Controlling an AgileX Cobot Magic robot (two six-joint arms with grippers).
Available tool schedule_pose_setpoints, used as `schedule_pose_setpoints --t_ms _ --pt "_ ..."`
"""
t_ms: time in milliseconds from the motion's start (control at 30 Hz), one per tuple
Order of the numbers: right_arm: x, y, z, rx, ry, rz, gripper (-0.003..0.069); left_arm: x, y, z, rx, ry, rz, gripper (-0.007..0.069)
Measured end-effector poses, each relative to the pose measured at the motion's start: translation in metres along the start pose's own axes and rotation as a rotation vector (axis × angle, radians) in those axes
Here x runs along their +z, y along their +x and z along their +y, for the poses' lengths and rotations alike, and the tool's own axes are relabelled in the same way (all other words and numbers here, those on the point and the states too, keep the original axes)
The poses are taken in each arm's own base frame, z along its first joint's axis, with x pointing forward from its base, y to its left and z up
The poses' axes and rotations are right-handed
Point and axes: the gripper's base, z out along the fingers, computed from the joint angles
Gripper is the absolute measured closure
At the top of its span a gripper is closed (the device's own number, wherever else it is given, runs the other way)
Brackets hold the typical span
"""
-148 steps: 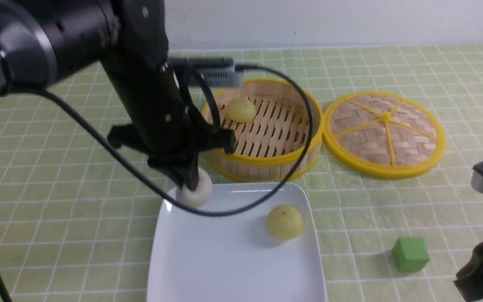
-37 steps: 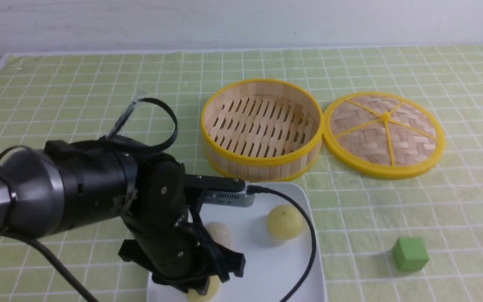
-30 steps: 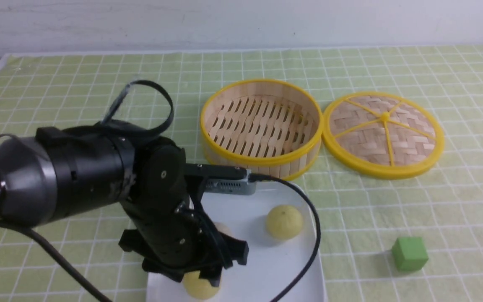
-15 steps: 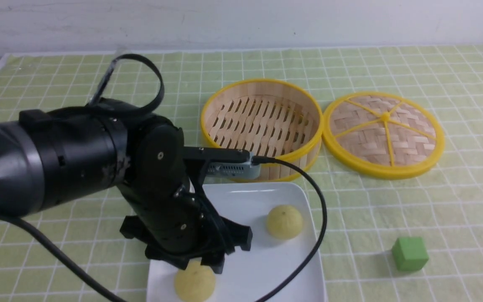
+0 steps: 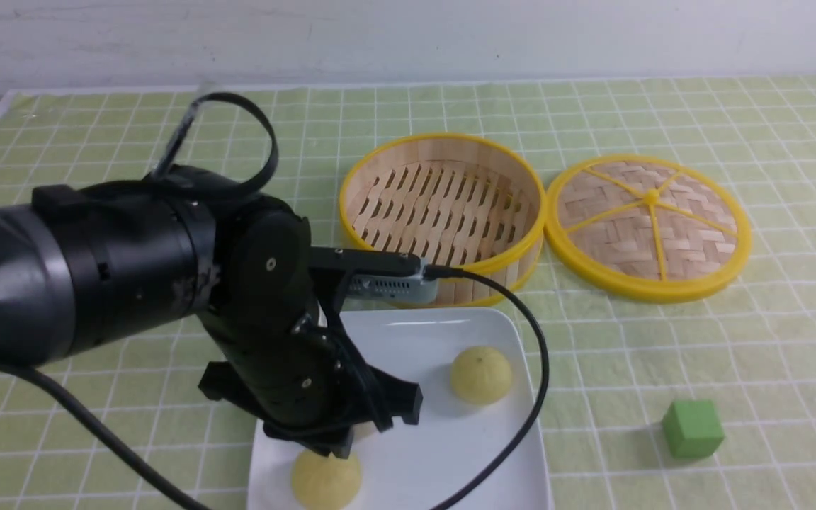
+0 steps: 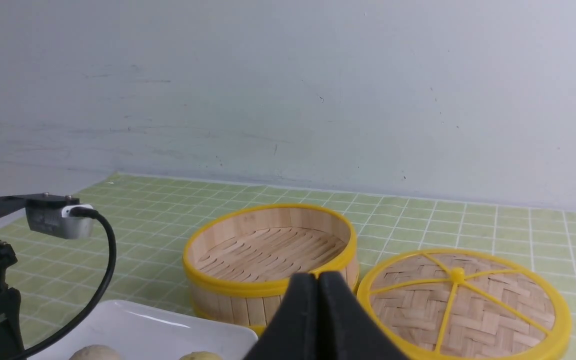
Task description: Put the steamed buns into the plate on the green tablecloth.
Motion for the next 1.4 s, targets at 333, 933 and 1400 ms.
schedule_pose_setpoints --t_ms 333,933,1400 --pt "0.004 0.036 -0.006 -0.005 0.038 0.13 0.0657 0.0 0.0 0.002 0.015 -0.018 -0.001 0.0537" --pt "0.0 0.093 -0.03 -0.032 0.371 0.35 0.0646 -0.083 0.012 0.015 0.108 -0.028 -0.311 0.058" --pt "0.0 0.093 -0.03 -0.03 0.372 0.364 0.0639 -0.158 0.133 0.074 0.1 -0.01 -0.63 0.0622"
